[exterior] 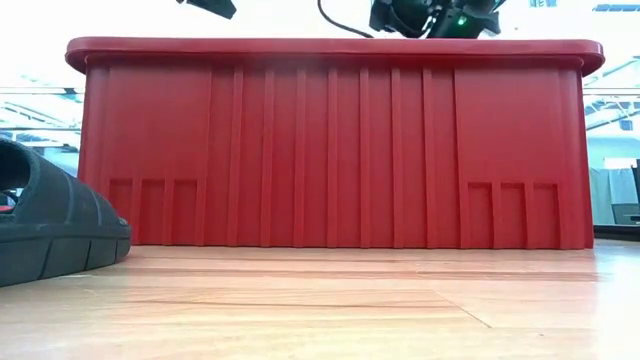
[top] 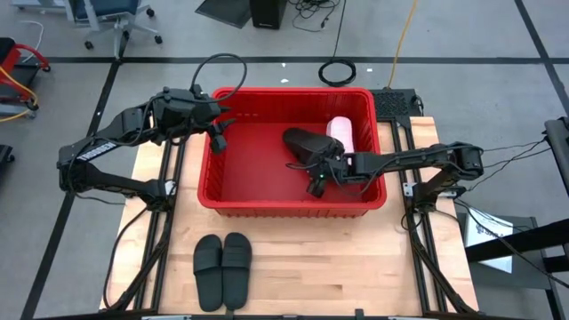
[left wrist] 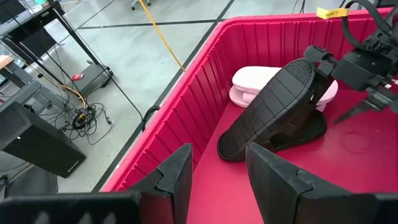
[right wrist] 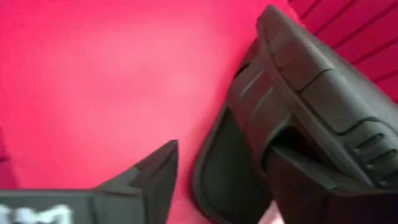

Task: Pick and place slides into bin
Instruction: Stack the black slide on top of the black slide in the red bin

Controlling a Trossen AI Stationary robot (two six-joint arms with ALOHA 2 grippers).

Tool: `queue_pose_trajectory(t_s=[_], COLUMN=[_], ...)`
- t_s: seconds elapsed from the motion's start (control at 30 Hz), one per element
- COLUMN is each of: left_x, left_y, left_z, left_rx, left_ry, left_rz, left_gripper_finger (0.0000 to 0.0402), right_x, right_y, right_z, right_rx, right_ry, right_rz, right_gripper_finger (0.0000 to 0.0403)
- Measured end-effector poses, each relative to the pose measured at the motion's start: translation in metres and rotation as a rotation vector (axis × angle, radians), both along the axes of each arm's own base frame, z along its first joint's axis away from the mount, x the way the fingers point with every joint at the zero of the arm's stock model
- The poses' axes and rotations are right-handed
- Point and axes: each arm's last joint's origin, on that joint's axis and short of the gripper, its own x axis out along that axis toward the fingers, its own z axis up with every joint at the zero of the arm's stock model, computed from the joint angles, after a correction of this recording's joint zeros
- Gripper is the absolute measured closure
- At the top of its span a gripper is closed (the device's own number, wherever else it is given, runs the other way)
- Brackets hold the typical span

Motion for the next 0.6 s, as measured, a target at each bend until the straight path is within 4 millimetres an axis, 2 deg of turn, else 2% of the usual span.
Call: queue_pose_trajectory(t_s=[0.23, 0.33, 0.47, 0.6], left_x=[0.000, 0.000, -0.002, -0.002], left_y=[0.000, 0.000, -0.001, -0.001], left_z=[0.000, 0.000, 0.001, 0.001], left_rx=[0.000, -0.001, 0.000, 0.000], left_ry=[0.000, -0.001, -0.008, -0.008], left_rz=[0.000, 0.001, 0.002, 0.002], left_gripper_finger=[0.0254, 0.0254, 0.0254, 0.0254], right_x=[0.000, -0.008, -0.027, -0.040], right_y=[0.003, 0.005, 0.005, 0.004], right_z=[0.003, 0.011, 0.023, 0.038], right_rx=[0.125, 0.167, 0.141, 0.168], right_ry=[-0.044, -0.041, 0.006, -0.029], right_rz=[0.023, 0.026, -0.026, -0.014], right_gripper_finger=[0.0091, 0.0064, 0.0047, 0.0049])
